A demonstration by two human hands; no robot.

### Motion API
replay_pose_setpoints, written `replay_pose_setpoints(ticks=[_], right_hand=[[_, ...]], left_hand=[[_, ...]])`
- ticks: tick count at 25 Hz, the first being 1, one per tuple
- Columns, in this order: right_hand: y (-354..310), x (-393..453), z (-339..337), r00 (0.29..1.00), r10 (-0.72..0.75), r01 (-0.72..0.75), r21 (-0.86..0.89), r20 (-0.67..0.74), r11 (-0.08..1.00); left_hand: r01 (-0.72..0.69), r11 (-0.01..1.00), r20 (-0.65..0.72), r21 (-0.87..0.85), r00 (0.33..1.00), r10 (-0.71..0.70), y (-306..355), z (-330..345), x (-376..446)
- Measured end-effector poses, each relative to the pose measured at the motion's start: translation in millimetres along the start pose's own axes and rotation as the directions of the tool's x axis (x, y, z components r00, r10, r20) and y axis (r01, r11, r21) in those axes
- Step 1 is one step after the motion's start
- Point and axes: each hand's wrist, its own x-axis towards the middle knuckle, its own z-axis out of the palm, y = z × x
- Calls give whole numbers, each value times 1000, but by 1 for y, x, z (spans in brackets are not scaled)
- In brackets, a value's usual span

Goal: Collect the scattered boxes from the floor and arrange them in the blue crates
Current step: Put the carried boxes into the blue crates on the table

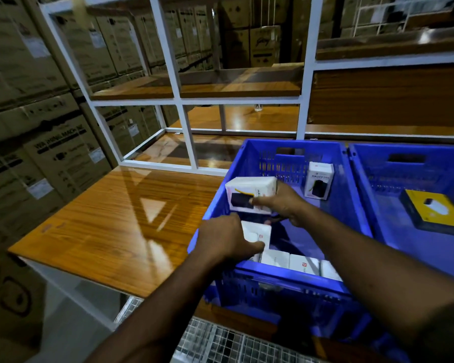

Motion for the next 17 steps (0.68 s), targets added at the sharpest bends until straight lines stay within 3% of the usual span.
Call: replay_pose_setpoints(ticks=[3, 5, 8, 10, 11, 14, 16, 17], right_hand=[[6, -10, -1, 969, 211, -184, -198, 128, 963], [7, -15, 3, 951, 282, -248, -233, 125, 940], [8, -11, 1, 960, 278, -277, -128, -6, 952], [10, -5, -7, 976, 148, -187, -262, -162, 947], [11, -4, -12, 975, 63, -155, -445, -214, 882], [13, -13, -27, 973, -49, -171, -843, -227, 510], [19, -21, -30, 991, 26, -136, -950, -134, 282], [21, -24, -29, 992, 114, -84, -973, -60, 217]], left_hand=[[-65, 997, 88, 44, 994, 60, -8, -8, 3], [-105, 994, 125, -20, 986, 106, -9, -8, 3], [-154, 977, 129, -146, 976, 173, -9, 1, 11], [-182, 966, 188, -186, 958, 216, -10, 6, 24], [-195, 966, 222, -171, 947, 231, -10, 7, 31], [-222, 968, 283, -115, 927, 246, -1, 8, 51], [-237, 968, 333, -86, 909, 252, 6, 12, 62], [-239, 968, 359, -75, 899, 250, 9, 13, 66]])
